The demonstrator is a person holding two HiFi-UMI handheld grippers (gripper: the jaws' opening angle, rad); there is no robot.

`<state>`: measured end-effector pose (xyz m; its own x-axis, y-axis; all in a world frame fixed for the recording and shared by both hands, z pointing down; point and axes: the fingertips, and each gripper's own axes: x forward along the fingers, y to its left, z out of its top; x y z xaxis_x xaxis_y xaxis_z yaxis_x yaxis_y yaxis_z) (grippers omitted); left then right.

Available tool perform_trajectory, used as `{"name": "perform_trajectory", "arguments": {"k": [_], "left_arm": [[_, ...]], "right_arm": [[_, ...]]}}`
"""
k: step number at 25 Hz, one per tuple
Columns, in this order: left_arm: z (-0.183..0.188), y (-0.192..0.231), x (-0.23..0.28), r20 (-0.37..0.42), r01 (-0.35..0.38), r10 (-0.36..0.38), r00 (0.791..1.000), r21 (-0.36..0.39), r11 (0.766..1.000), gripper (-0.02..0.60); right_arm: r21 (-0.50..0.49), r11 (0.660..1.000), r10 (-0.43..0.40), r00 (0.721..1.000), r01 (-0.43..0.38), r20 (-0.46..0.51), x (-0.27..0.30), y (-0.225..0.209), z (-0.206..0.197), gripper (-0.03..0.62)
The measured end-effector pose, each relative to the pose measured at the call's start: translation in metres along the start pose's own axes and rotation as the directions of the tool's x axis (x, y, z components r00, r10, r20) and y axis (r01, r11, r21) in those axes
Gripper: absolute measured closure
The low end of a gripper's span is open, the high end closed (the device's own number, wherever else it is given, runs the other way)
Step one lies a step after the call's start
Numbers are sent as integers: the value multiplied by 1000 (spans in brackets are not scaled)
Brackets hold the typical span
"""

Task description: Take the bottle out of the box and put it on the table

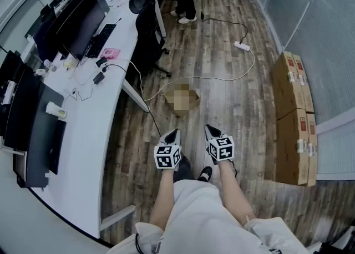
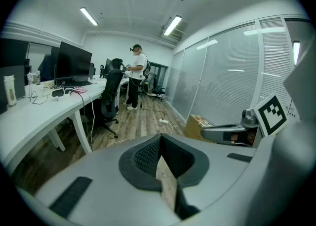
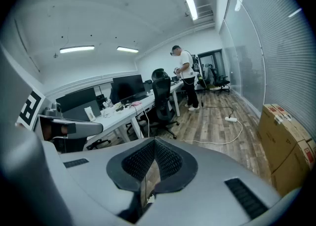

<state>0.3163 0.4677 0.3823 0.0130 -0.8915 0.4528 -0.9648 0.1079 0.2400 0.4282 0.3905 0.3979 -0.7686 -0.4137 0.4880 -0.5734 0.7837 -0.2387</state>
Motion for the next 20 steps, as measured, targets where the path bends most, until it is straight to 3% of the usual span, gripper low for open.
{"name": "perform_trajectory", "arguments": {"k": [8, 13, 20], "left_arm": [[4, 28, 11, -17, -19, 20, 1000, 24, 1000, 568], [29, 35, 34, -18, 28, -27, 999, 48, 998, 568], [49, 47, 84, -52, 126, -123, 991, 60, 990, 568]], "right_arm": [[-18, 999, -42, 999, 42, 22, 21, 16, 12, 556], [-11, 999, -41, 999, 41, 9, 46, 15, 25, 555], [-22, 993, -114, 993, 114, 5, 102, -7, 62, 554]]}}
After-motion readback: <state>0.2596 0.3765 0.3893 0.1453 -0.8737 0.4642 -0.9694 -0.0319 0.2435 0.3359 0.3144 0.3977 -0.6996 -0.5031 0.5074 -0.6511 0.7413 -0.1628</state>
